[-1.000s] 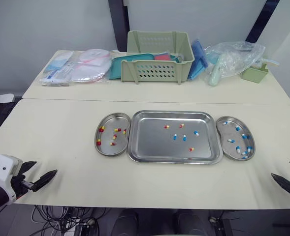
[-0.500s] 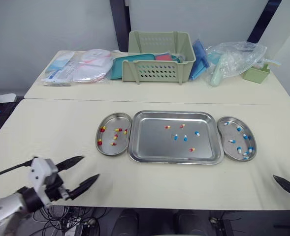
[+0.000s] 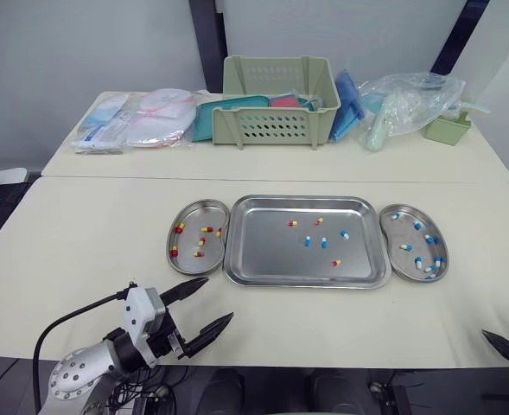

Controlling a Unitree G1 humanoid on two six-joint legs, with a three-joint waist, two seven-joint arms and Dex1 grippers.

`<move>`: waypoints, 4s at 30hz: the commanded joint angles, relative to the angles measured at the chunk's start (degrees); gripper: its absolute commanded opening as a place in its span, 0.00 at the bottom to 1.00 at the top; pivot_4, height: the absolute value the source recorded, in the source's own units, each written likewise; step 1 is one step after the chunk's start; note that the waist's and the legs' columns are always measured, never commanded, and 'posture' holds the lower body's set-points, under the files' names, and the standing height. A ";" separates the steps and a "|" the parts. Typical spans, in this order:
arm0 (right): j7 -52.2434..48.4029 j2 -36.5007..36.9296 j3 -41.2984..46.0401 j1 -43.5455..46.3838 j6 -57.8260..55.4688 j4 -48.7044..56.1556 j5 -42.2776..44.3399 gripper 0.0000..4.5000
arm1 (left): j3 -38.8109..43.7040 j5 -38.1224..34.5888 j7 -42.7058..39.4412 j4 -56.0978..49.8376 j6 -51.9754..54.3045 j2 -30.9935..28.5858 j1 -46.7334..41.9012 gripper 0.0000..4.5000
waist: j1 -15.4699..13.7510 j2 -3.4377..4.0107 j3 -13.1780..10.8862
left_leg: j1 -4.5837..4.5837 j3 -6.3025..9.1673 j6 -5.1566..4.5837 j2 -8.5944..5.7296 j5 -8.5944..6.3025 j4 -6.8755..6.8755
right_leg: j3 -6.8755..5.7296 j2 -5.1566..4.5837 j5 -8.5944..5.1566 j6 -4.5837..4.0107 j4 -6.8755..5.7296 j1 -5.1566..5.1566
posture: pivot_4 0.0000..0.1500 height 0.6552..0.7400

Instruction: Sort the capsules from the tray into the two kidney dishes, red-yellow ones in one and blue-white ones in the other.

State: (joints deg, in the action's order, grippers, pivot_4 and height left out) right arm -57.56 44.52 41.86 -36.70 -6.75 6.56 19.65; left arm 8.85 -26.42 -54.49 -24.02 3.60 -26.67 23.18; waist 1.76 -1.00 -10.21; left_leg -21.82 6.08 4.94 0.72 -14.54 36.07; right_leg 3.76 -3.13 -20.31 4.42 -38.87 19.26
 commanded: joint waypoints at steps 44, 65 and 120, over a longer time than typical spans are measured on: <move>-4.25 -2.94 -10.10 5.21 3.13 16.68 3.63 1.00 | 20.19 -7.38 2.21 1.49 6.05 -8.09 9.42 0.99 | 0.05 -0.13 -0.03 | 0.00 0.05 0.00 0.03 0.00 -0.01 | -0.05 0.01 -0.01 0.00 0.01 0.00 | 1.00 1.00; 3.14 -8.01 -26.89 12.10 3.46 21.18 1.50 1.00 | 6.49 -9.56 11.52 -12.99 26.79 -17.38 -12.02 0.99 | -0.18 -0.18 0.01 | -0.01 0.15 0.01 0.01 0.00 0.01 | -0.13 0.01 0.00 0.00 -0.01 -0.01 | 1.00 1.00; 9.55 -10.30 -31.87 7.72 6.49 22.03 0.28 1.00 | -28.30 32.48 -8.58 83.80 -6.92 13.68 -82.95 0.00 | 0.13 -0.29 -0.10 | -0.10 0.21 0.00 -0.09 0.02 0.19 | -0.18 0.04 0.00 0.03 -0.12 0.04 | 1.00 1.00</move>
State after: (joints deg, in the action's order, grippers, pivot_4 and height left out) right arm -47.49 34.58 9.42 -28.73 -2.36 28.14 19.60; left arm -19.55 4.89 -62.62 60.20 -3.96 -12.49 -60.64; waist 1.89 -1.29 -10.31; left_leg -21.92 6.29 4.94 0.63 -14.52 36.26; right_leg 3.58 -3.09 -20.31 4.46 -39.00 19.30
